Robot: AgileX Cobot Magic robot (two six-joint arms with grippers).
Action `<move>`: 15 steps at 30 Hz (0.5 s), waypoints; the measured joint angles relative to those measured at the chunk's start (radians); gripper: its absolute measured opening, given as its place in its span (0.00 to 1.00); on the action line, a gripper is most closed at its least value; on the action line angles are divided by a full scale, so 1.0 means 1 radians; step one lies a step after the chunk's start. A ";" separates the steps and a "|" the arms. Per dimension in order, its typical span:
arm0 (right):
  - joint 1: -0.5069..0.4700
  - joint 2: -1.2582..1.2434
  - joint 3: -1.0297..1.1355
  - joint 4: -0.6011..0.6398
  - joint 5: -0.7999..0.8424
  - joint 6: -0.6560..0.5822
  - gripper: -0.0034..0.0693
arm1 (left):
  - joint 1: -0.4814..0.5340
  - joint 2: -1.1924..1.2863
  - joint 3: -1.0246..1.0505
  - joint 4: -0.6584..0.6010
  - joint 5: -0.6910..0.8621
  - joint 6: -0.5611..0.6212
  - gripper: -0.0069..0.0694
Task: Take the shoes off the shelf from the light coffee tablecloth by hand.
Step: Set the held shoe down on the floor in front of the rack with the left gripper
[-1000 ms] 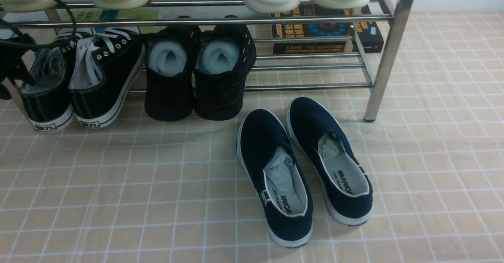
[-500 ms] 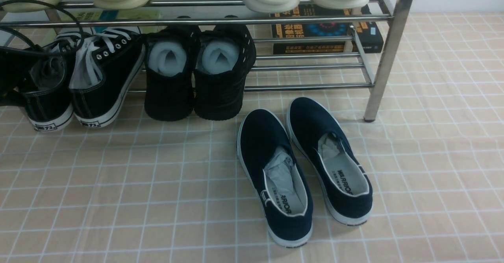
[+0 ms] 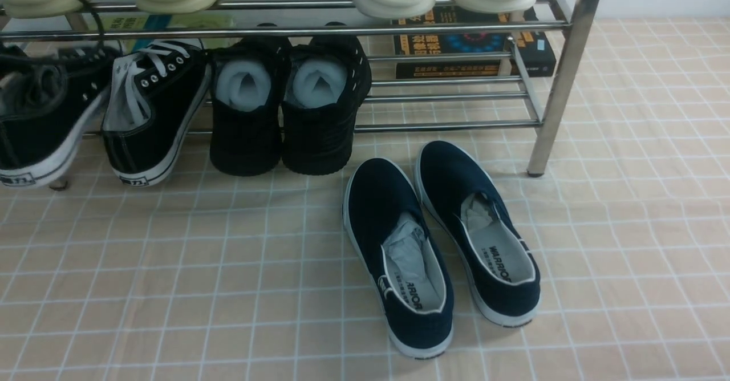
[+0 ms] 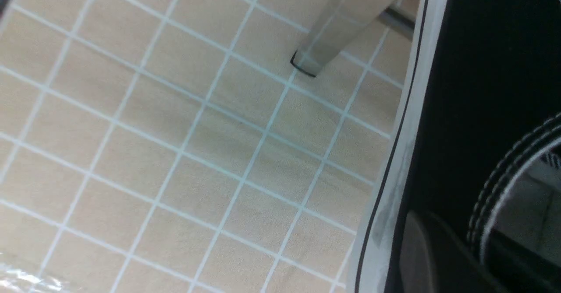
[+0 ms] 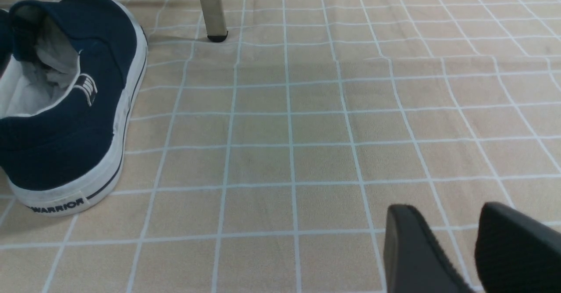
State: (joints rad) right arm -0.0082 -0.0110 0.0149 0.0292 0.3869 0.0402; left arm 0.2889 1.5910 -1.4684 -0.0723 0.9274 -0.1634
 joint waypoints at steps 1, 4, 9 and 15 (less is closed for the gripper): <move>0.000 0.000 0.000 0.000 0.000 0.000 0.38 | 0.000 -0.021 0.000 0.015 0.012 -0.007 0.11; 0.000 0.000 0.000 0.000 0.000 0.000 0.38 | 0.002 -0.128 0.000 0.072 0.114 -0.023 0.12; 0.000 0.000 0.000 0.000 0.000 0.000 0.38 | 0.002 -0.226 0.000 0.154 0.251 -0.059 0.12; 0.000 0.000 0.000 0.000 0.000 0.000 0.38 | 0.002 -0.298 0.029 0.261 0.324 -0.135 0.12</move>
State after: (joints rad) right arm -0.0082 -0.0110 0.0149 0.0292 0.3869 0.0402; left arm 0.2906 1.2932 -1.4396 0.1890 1.2519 -0.2981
